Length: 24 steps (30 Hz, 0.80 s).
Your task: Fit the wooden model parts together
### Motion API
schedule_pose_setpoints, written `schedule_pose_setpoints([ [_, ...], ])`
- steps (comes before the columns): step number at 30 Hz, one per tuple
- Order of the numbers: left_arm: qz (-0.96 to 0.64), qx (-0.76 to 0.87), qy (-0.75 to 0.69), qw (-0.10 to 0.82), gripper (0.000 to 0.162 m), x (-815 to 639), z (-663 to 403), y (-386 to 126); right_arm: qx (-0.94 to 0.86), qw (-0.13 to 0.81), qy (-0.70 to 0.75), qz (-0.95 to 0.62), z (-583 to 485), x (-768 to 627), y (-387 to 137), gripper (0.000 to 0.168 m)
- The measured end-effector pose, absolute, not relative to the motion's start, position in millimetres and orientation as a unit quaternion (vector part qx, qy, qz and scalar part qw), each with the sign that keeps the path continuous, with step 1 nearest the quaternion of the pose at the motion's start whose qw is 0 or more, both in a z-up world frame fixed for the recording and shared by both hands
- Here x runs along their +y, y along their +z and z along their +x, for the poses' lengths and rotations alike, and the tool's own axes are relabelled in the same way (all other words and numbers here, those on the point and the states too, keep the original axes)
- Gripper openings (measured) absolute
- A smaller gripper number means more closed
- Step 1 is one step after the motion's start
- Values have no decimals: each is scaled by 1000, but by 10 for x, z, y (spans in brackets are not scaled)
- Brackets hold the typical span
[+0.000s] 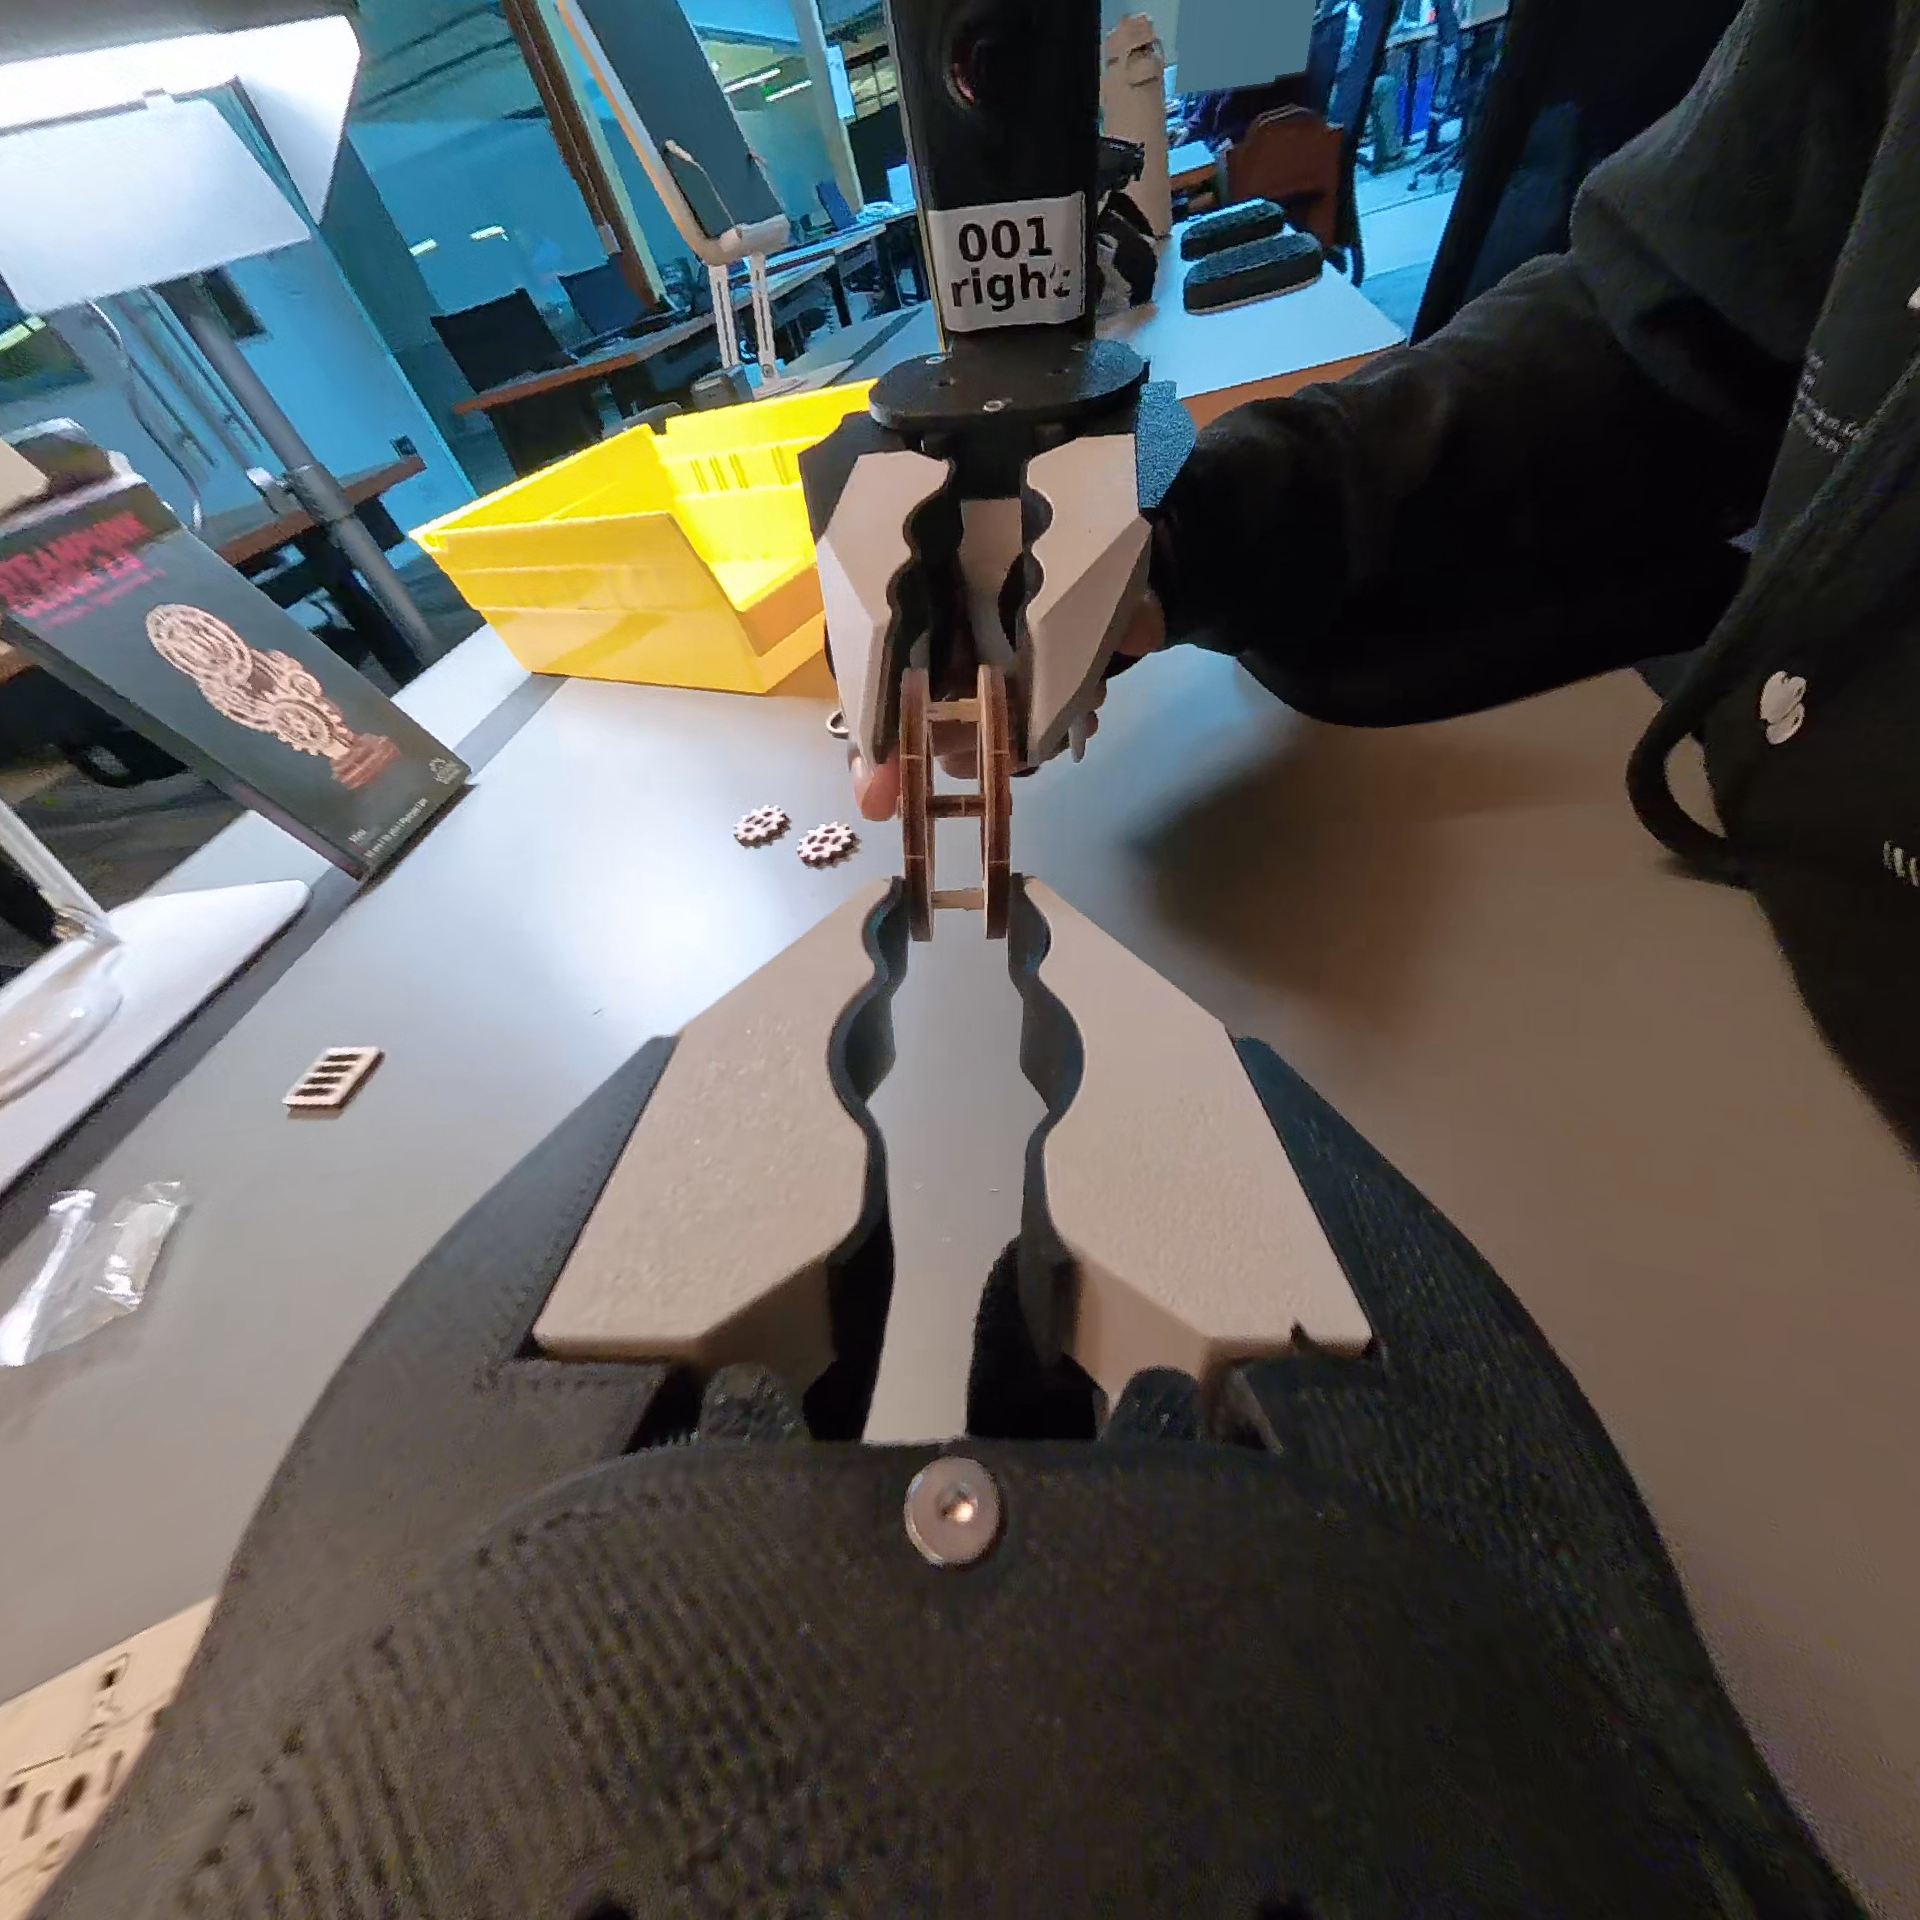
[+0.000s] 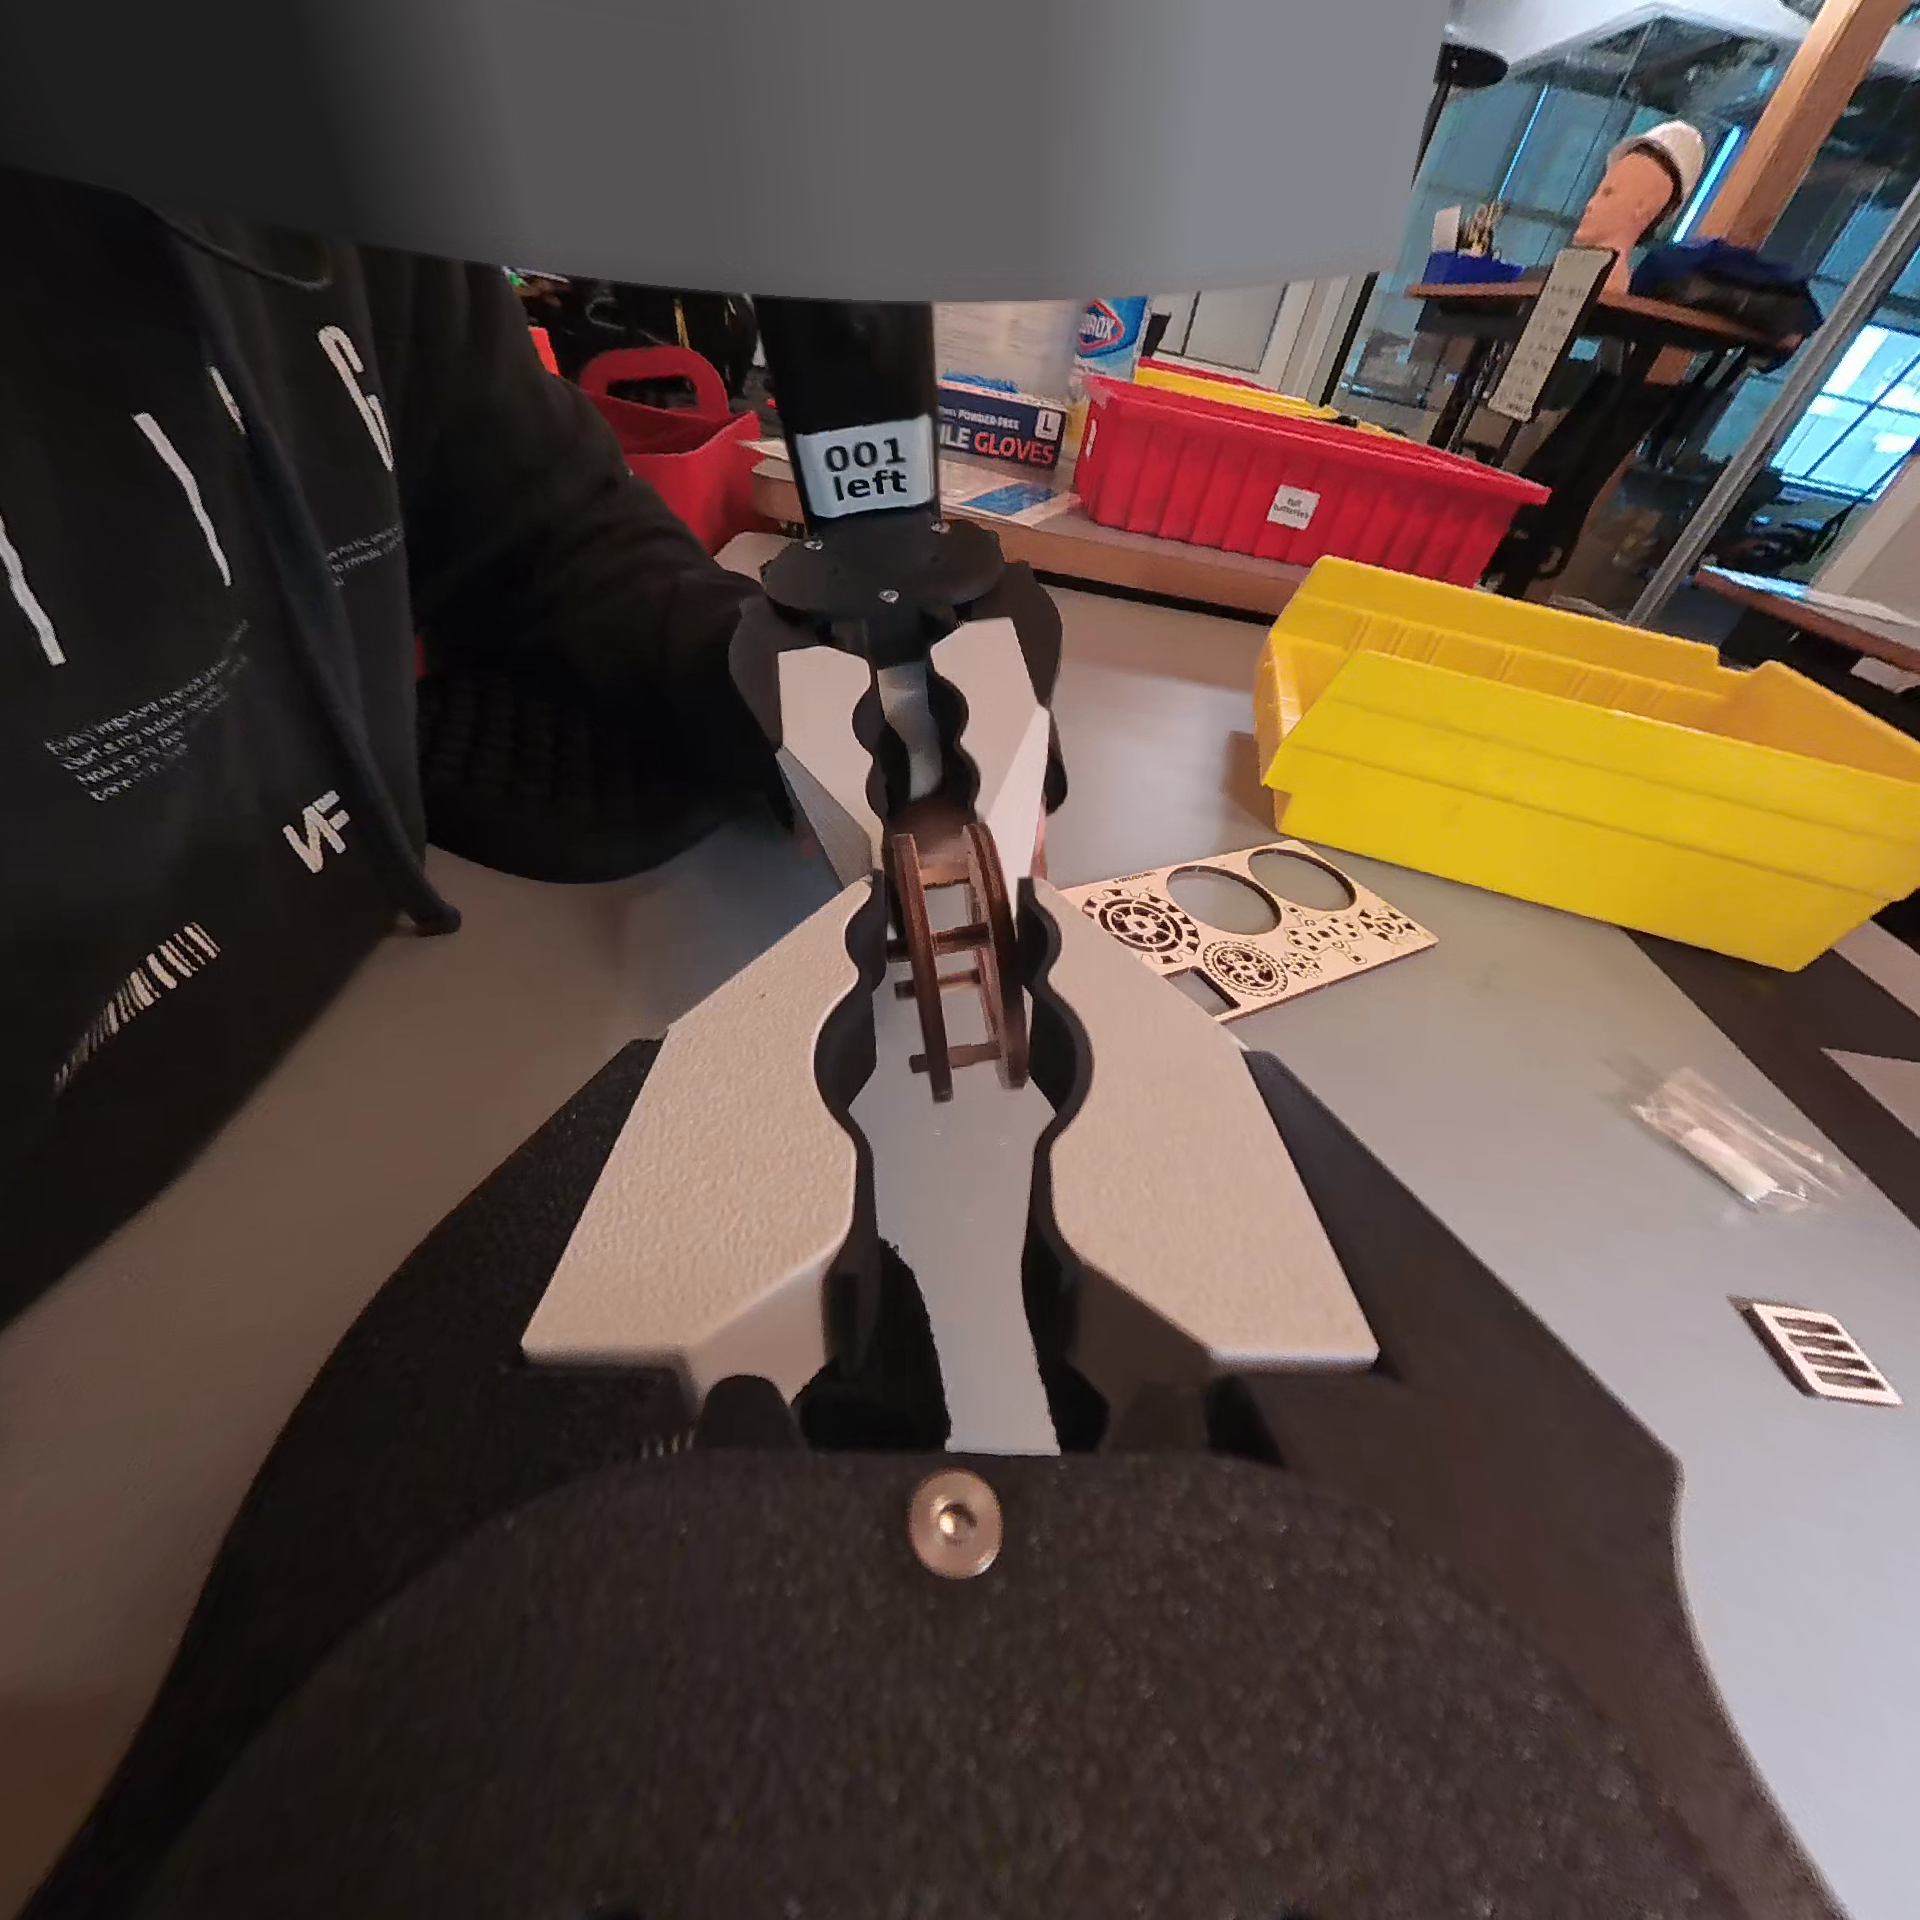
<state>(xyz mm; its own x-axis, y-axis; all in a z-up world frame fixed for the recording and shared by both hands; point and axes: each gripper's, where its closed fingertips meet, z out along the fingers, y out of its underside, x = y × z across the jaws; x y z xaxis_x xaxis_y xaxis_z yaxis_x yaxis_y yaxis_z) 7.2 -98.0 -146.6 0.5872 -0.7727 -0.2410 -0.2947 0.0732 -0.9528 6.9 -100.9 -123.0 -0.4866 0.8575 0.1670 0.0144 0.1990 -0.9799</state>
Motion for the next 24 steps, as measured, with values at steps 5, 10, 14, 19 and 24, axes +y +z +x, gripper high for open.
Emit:
schedule_pose_setpoints([
  [5, -641, 438, -125, 617, 17, -960, 33, -1467, -708, 386, 483, -341, 59, -941, -1416, 23],
  [10, -635, 462, -80, 614, 17, -940, 19, -1532, -729, 400, 440, -340, 48, -912, -1484, 23],
  [14, -635, 466, -73, 612, 17, -932, 13, -1554, -734, 412, 425, -333, 43, -913, -1494, 22],
  [19, -633, 475, -53, 609, 17, -921, 9, -1590, -733, 418, 427, -326, 43, -943, -1460, 21],
  [24, -636, 478, -39, 605, 17, -912, 3, -1603, -739, 431, 409, -318, 32, -948, -1469, 20],
])
